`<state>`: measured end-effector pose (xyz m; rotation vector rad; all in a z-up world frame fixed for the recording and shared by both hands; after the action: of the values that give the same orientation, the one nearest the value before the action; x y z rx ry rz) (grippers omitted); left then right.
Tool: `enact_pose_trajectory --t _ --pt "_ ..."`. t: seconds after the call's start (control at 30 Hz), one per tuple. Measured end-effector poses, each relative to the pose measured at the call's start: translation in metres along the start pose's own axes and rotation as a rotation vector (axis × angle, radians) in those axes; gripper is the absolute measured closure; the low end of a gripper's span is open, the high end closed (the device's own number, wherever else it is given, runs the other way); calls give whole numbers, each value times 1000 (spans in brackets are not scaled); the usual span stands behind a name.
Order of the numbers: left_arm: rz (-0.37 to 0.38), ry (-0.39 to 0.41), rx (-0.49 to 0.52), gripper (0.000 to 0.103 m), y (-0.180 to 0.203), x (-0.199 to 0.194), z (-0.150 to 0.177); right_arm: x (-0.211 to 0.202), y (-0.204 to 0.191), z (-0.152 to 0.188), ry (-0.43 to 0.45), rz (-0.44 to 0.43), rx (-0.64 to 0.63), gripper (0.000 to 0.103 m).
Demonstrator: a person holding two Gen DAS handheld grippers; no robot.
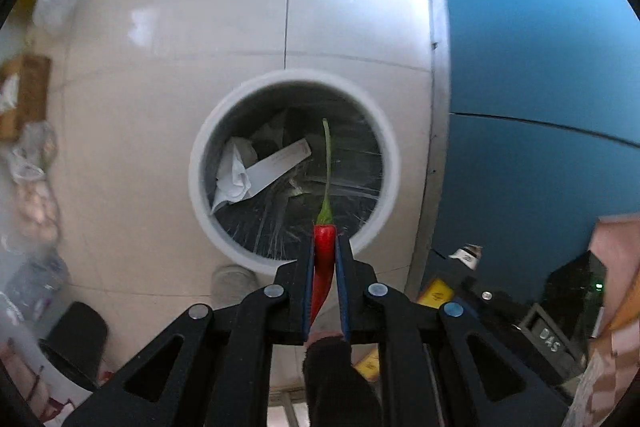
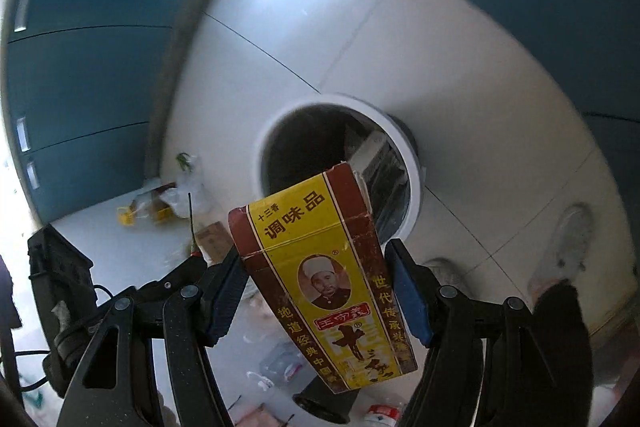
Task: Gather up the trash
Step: 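Carry chili and spice box to the bin and open both tools over it, then move both tools back from the bin to the counter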
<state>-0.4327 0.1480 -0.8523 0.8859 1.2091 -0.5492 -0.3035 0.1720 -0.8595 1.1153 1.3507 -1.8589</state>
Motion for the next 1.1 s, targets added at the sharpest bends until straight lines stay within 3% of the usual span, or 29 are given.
enact_pose_trajectory --t 0.13,0.17,0.23,0.27,0.3,0.33,0.53,0.63,0.77,1.1 --pt "3 -56 -23 90 -9 35 -5 60 14 -10 -51 -9 36 33" --pt "-1 -52 -24 83 -12 38 -8 74 17 -11 -68 -11 38 33" --pt "-27 -31 -21 43 -21 39 -9 88 25 -11 -93 -1 46 28" --pt "-50 -15 -19 11 -23 37 -9 94 26 -10 -96 6 43 22" --pt "-92 19 -4 1 -30 31 -10 97 27 -11 -95 22 33 11" --pt "-123 38 10 1 -31 27 -11 97 31 -13 -86 49 12 4" --pt "-362 167 162 1 -50 -21 1 73 26 -12 12 236 -228 0" --pt "-412 245 205 1 -49 -50 7 47 17 -8 81 358 -389 0" --pt "-424 297 229 1 -42 -89 19 14 7 4 127 419 -491 0" --pt "-394 389 260 1 5 -202 58 -127 -39 33 217 398 -560 0"
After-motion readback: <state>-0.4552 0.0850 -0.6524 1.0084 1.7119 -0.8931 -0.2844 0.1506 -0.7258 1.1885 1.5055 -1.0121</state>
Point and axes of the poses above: each gripper's, at about its wrist camera, not at the fingertips, and x roughly the way its jaws point, y to its right, z to its underside, the point moved 8 cm from there along x, roughly the way its jaws point, and after that the axes turned 11 degrees about y, right-handed, at the moved point
